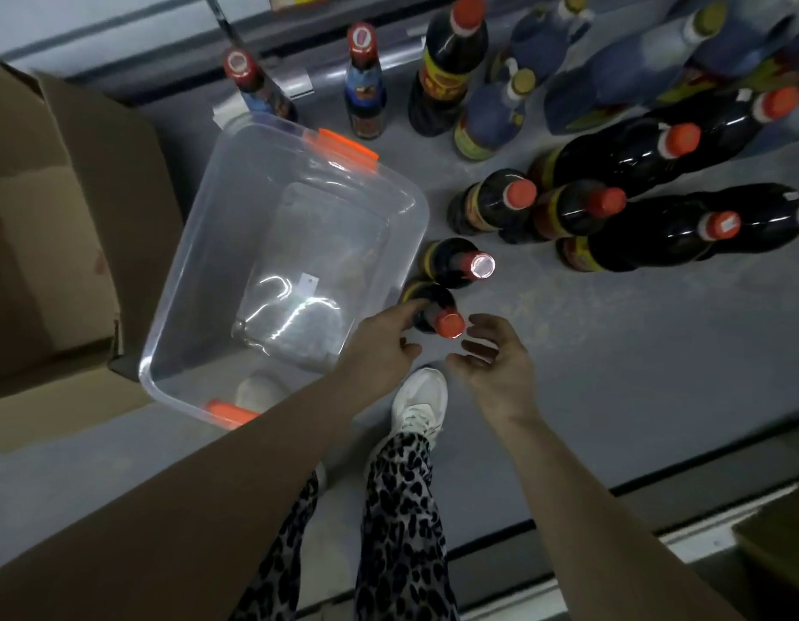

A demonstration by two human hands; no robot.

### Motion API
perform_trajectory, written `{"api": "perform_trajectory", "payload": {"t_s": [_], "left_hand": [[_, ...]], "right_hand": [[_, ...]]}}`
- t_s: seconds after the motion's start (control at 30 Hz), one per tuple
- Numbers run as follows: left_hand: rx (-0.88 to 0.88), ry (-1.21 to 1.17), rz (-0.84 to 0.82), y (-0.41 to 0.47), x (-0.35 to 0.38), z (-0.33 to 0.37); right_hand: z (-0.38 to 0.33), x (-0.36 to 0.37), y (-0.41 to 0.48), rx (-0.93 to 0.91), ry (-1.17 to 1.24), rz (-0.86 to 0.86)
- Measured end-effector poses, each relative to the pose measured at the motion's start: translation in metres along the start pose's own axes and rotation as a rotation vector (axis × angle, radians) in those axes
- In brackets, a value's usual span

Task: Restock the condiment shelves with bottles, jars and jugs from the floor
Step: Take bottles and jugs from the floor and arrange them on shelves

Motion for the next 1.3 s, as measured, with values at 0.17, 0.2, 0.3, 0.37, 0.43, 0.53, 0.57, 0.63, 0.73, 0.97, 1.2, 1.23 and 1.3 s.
{"api": "perform_trajectory", "payload": {"t_s": [0.17, 0.2, 0.3, 0.37, 0.43, 0.53, 0.57, 0.63, 0.73, 0.97, 1.2, 1.23, 1.3], "left_hand": [[0.026, 0.078, -0.045, 0.024, 0.021, -0.011], [0.038, 0.083, -0.045, 0.027, 0.023, -0.012], [0.047, 0.09, -0.03, 0.032, 0.02, -0.007], [0.061, 0.105, -0.017, 0.027, 0.009, 0.006], [0.055, 0.11, -0.044, 0.024, 0.012, 0.004], [0.052, 0.062, -0.08, 0.015, 0.014, 0.003], [0.059, 0.041, -0.089, 0.009, 0.012, 0.006], [0.084, 0.004, -0.104, -0.005, 0.005, 0.019], [0.107, -0.014, -0.133, -0.027, -0.009, 0.048], [0.168, -0.003, -0.125, -0.088, -0.068, 0.153], [0.248, -0.099, -0.138, -0.168, -0.146, 0.264], [0.262, -0.121, -0.131, -0.181, -0.154, 0.277], [0.312, -0.151, -0.104, -0.219, -0.175, 0.315]], "right_hand": [[0.004, 0.017, 0.017, -0.09, 0.01, -0.015], [0.003, 0.02, 0.019, -0.108, 0.029, -0.012], [-0.008, 0.025, 0.022, -0.177, 0.027, 0.022], [-0.026, 0.021, 0.015, -0.261, -0.071, 0.047], [-0.025, 0.021, 0.014, -0.293, -0.175, 0.055], [-0.026, 0.016, 0.009, -0.306, -0.285, 0.066], [-0.029, 0.013, 0.004, -0.307, -0.306, 0.056], [-0.042, 0.005, -0.014, -0.319, -0.295, 0.041], [-0.077, -0.014, -0.043, -0.367, -0.282, 0.031], [-0.196, -0.071, -0.12, -0.477, -0.173, 0.03], [-0.357, -0.141, -0.225, -0.646, -0.123, 0.158], [-0.373, -0.148, -0.237, -0.655, -0.119, 0.167], [-0.415, -0.164, -0.275, -0.71, -0.151, 0.187]]}}
Point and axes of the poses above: each hand's wrist, its own y-axis towards the middle knuckle, its own x-axis out of the palm, z = x × y, the point moved 8 cm from there along y, towards the middle knuckle, and after that the axes turned 10 degrees about -y, right-handed, at the moved point
